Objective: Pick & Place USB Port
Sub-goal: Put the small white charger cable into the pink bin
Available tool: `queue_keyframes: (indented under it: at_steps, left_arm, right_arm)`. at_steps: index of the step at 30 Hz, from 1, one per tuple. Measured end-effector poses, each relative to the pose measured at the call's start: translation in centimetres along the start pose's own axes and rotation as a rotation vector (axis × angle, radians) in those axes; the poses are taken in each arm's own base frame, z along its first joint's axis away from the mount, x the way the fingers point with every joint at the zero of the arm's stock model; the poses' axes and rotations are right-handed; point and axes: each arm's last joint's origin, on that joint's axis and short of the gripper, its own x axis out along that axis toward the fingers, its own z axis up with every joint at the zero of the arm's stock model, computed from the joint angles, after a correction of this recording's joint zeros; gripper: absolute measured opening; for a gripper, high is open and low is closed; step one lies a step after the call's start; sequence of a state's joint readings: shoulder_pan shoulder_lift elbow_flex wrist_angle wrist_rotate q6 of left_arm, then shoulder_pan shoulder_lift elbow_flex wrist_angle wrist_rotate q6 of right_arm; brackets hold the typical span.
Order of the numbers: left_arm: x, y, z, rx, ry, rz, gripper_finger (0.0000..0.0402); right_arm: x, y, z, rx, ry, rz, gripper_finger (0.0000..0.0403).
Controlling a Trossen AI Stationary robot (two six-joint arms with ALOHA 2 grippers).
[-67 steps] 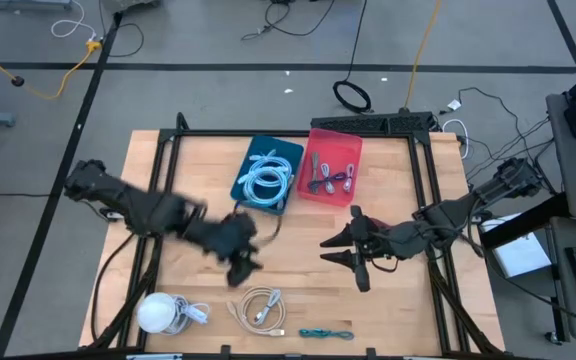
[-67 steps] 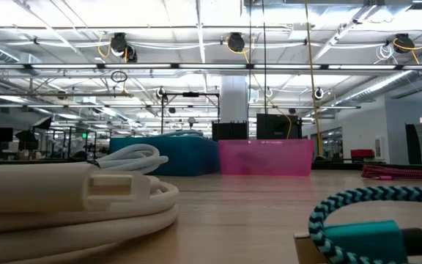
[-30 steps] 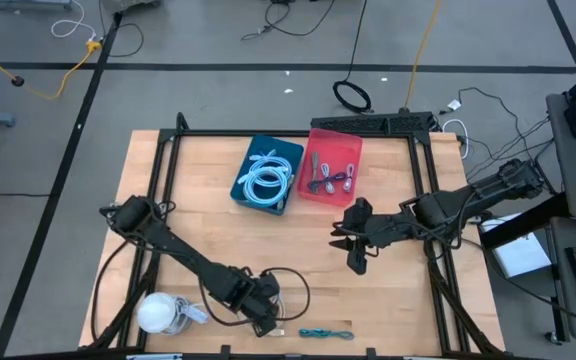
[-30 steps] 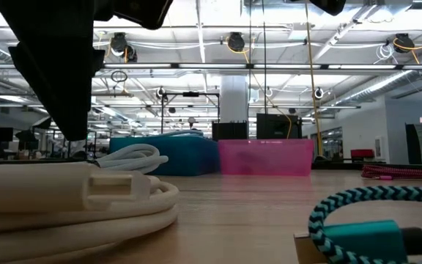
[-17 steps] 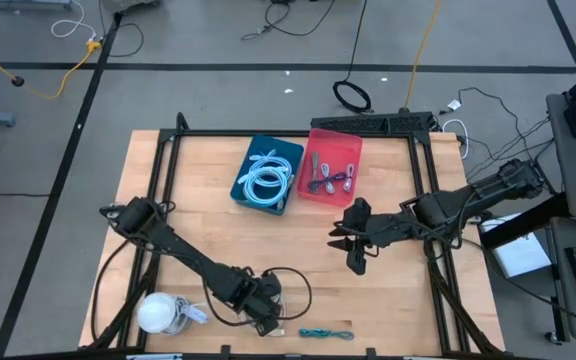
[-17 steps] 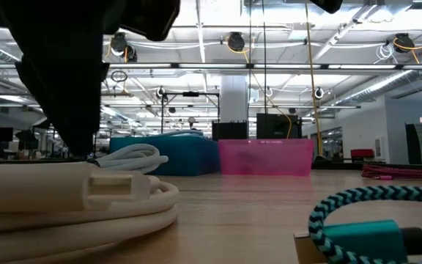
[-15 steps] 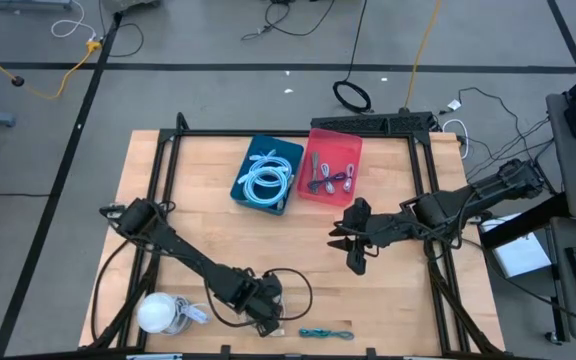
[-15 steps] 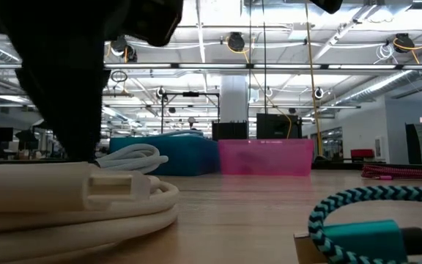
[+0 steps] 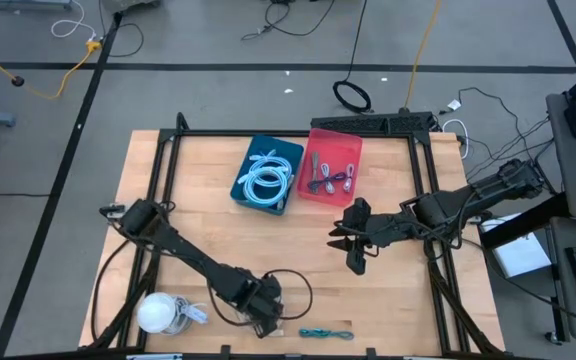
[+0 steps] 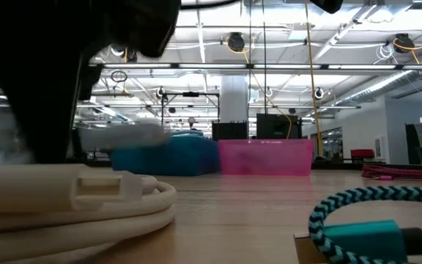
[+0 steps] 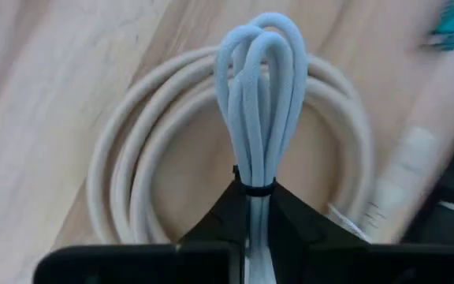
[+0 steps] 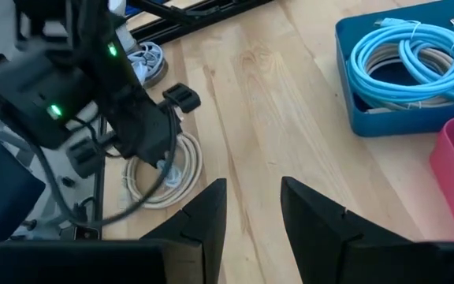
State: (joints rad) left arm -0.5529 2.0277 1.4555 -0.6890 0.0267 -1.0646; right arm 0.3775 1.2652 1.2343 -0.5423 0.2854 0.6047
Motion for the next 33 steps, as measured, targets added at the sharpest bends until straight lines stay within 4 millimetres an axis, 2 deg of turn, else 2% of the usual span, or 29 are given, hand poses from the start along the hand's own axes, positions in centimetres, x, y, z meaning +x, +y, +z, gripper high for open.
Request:
queue_keyframes:
  at_steps: [4,8,12,15,21,24,27,33]
  left_arm:
    - [-2.5,0.1,0.7,0.005,-0.06,-0.04,0.0025]
    - [-6.5,0.8,2.2,-0.009,-0.206,-0.072,0.0025]
    - [-9.3,2.8,4.6,-0.021,-0.322,-0.046,0.0025]
    - [-10.2,4.9,6.7,-0.003,-0.324,-0.011,0.0025]
    - [-10.6,10.4,9.4,-0.052,-0.195,0.157,0.0025]
    - [-11.1,13.5,11.7,-0.103,-0.236,0.222,0.0025]
    - [-12.2,17.2,15.0,-0.197,-0.338,0.177,0.0024]
    - [-14.6,24.8,21.2,-0.354,-0.583,-0.121,0.0024]
  right_arm:
    - [0.0,0.0,0.0,0.005,0.0,0.0,0.0116]
    - [0.0,0.2,0.2,0.012,-0.02,0.015,0.0117]
    - [-0.1,0.8,0.6,0.032,-0.072,0.065,0.0116]
    - [-0.3,1.3,0.9,0.035,-0.111,0.103,0.0116]
    - [-0.4,1.5,1.0,0.053,-0.129,0.123,0.0116]
    - [-0.4,1.7,0.9,0.062,-0.128,0.13,0.0116]
    - [-0.4,1.8,0.9,0.063,-0.13,0.136,0.0116]
    - [-0.5,1.8,1.0,0.109,-0.136,0.143,0.0116]
